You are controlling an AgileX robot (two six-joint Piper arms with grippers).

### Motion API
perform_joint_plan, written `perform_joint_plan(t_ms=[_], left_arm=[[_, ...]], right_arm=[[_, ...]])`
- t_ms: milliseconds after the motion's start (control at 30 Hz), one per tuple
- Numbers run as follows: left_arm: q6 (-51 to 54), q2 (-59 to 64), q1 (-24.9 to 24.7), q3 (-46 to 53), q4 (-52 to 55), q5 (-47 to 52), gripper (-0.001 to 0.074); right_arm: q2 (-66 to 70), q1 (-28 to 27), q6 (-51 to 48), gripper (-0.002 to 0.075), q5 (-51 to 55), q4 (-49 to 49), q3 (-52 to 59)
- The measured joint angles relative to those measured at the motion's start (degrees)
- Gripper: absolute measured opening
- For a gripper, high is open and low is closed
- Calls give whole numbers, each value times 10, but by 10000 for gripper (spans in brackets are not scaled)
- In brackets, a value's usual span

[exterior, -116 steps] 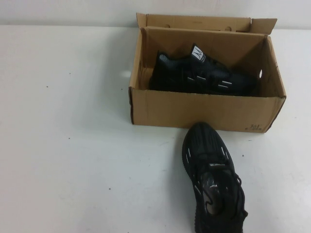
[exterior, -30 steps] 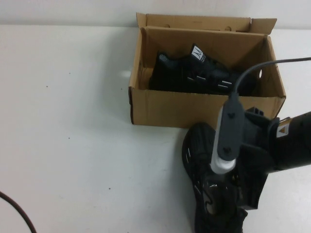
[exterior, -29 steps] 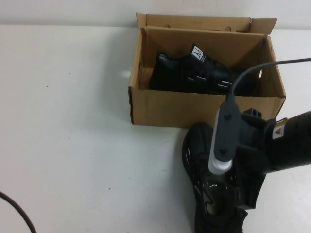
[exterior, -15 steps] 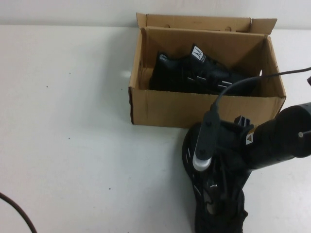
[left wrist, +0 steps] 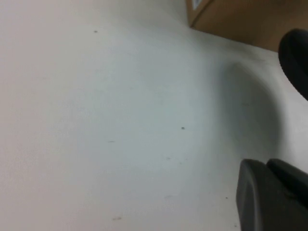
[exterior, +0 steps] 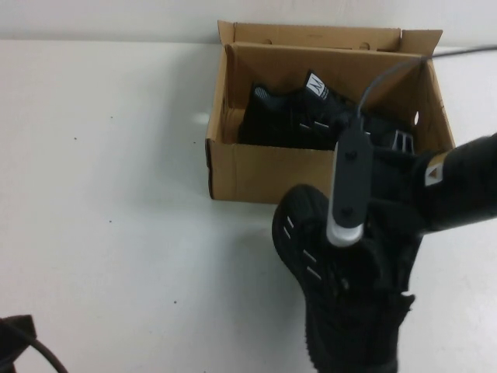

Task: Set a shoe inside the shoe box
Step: Pick up the shoe from the table, then hand over the shoe

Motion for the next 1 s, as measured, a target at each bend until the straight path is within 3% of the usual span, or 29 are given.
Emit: perform_joint_plan(t_ms=[400, 533, 767, 1000], left_arm=[[121, 88, 0, 0, -157, 20, -4], [214, 165, 0, 0, -248, 26, -4], [402, 316, 0, 0, -512, 105, -4], [510, 442, 0, -1, -680, 137, -1]], right_arm=[[-45, 0, -170, -6, 234, 38, -116], [-48, 0, -179, -6, 260, 60, -125], [-60, 0, -181, -6, 268, 64, -125], [-66, 0, -181, -6, 268, 83, -125]])
